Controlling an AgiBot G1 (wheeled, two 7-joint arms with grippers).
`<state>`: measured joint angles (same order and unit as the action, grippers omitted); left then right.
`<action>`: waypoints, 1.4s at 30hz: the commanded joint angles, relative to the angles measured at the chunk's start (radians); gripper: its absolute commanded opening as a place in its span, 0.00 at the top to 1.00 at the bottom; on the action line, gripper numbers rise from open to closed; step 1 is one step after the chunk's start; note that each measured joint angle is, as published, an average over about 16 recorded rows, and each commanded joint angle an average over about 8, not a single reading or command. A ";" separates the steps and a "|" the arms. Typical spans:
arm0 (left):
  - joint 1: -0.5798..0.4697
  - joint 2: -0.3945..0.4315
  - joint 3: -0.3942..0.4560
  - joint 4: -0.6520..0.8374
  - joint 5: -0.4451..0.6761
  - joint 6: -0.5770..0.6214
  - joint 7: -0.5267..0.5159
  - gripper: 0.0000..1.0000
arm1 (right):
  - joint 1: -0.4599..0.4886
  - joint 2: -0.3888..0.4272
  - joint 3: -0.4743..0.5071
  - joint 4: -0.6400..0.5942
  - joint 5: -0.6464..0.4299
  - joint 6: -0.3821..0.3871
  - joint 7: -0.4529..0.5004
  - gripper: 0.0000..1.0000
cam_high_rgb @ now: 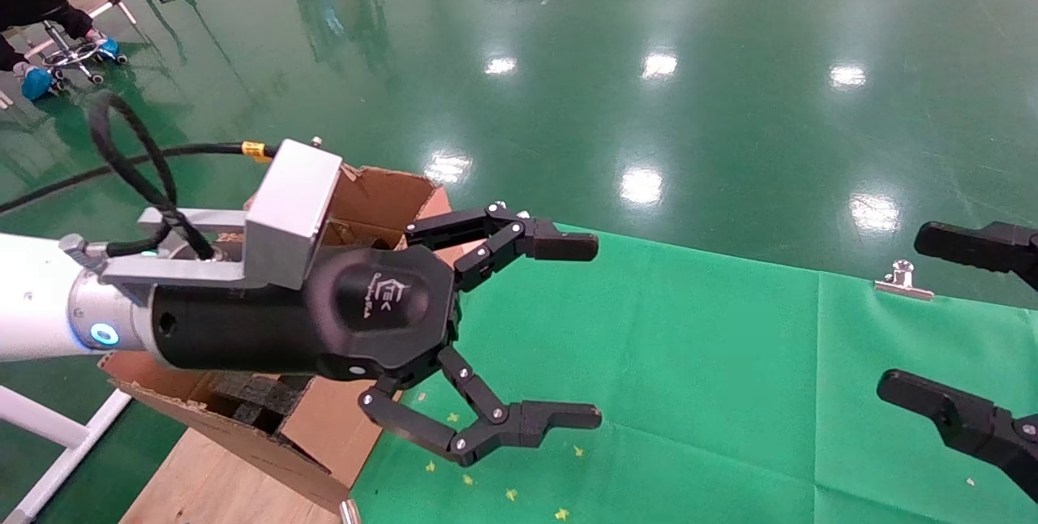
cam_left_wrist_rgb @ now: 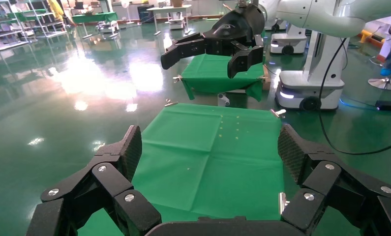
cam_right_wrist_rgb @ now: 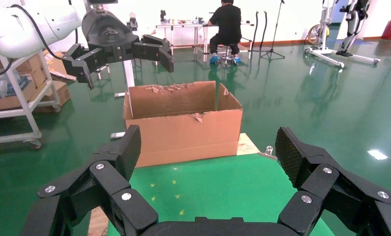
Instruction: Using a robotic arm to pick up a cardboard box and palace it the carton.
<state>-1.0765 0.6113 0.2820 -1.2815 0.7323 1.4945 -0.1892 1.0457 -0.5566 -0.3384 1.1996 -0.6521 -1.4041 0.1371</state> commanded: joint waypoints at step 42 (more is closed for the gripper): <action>-0.001 0.000 0.001 0.001 0.001 0.000 0.000 0.00 | 0.000 0.000 0.000 0.000 0.000 0.000 0.000 0.00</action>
<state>-1.0773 0.6113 0.2829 -1.2807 0.7334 1.4945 -0.1893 1.0457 -0.5566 -0.3384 1.1996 -0.6522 -1.4041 0.1371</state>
